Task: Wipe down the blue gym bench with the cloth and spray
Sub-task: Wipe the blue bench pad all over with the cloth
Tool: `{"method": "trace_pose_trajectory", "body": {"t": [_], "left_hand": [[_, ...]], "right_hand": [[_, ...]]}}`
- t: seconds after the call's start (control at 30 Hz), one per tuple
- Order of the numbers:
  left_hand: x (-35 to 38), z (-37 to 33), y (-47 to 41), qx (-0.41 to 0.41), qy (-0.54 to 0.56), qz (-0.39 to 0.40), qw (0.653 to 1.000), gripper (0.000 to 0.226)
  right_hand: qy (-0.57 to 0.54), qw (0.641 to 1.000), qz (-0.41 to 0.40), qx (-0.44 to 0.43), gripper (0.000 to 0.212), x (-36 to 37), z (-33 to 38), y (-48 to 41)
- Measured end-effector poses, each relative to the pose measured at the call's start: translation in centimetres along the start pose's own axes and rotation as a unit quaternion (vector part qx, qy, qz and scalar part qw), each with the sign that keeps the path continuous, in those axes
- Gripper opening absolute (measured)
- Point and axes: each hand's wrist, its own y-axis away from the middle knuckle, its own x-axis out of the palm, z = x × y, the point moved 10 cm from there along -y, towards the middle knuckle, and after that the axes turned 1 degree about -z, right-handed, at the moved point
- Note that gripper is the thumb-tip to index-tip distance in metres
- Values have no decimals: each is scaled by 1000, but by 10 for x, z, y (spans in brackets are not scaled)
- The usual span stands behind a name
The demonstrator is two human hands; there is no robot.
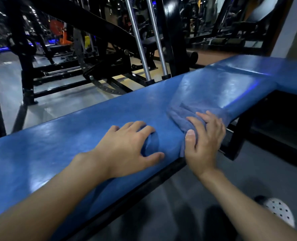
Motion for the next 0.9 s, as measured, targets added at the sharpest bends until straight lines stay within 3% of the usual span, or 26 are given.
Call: {"method": "trace_pose_trajectory", "body": {"t": [0.13,0.27,0.4,0.53,0.67,0.77,0.9], "left_hand": [[-2,-10,-11,-15,-28,-13,999,82],[-2,-9,-6,-39,-28,-14,999,80],[0,-14,-3,-80,-39,-15,996,82],[3,-21,-11,-134,-65,-7,989,76],[4,-31,-26,-160,-86,-1,983,71],[4,-47,-44,-135,-45,-20,990,76],[13,-75,-87,-81,-17,-12,997,74]], "right_hand": [[4,997,14,-70,41,-1,20,15],[9,983,73,-168,43,4,-6,-10],[42,991,97,-87,44,6,-66,-51],[41,996,74,-3,42,6,-58,-39],[29,985,125,-111,45,9,-35,-20],[24,965,162,-206,46,13,-52,-36],[44,981,152,-111,46,11,-129,-83]]}}
